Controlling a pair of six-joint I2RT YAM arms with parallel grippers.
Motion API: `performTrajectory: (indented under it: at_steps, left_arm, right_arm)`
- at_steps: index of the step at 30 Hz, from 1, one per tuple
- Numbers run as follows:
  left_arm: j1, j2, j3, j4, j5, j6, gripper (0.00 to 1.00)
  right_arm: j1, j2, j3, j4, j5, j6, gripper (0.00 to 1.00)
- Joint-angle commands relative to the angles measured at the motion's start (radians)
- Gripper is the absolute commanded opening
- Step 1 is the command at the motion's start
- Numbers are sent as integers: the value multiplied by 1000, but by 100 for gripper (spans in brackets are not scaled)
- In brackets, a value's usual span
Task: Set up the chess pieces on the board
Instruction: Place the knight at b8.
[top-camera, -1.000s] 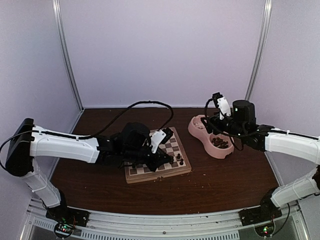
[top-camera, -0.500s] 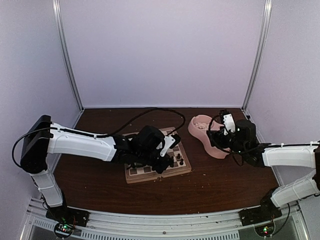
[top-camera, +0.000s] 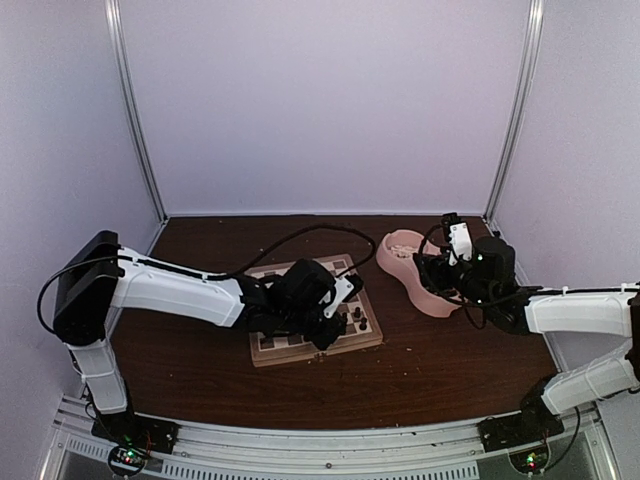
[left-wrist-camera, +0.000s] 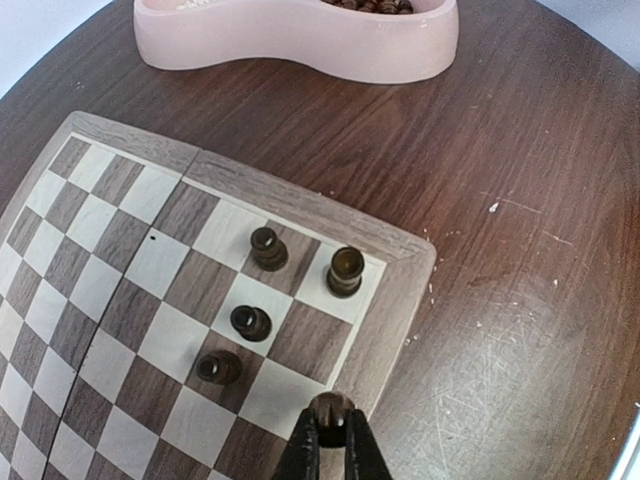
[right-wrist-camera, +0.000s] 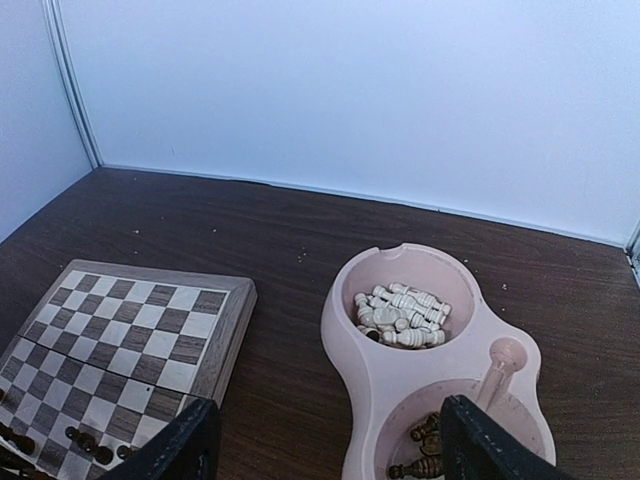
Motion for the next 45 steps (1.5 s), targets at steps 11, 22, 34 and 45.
performTrajectory:
  at_steps: [11,22,34,45]
  left_arm:
    - [-6,101,66,59,-31,17,0]
    - [-6,131,85,68,-72,15,0]
    - [-5,146,103,60,-70,10,0]
    - [-6,166,120,61,-64,5,0]
  right_arm:
    - [-2,-43,-18,10,26,-8,77]
    - [-2,-47,-20,11,23,-11,77]
    - [-2,-44,-17,6,16,-15,77]
    - [-2,-40,-9,-6,12,-19,77]
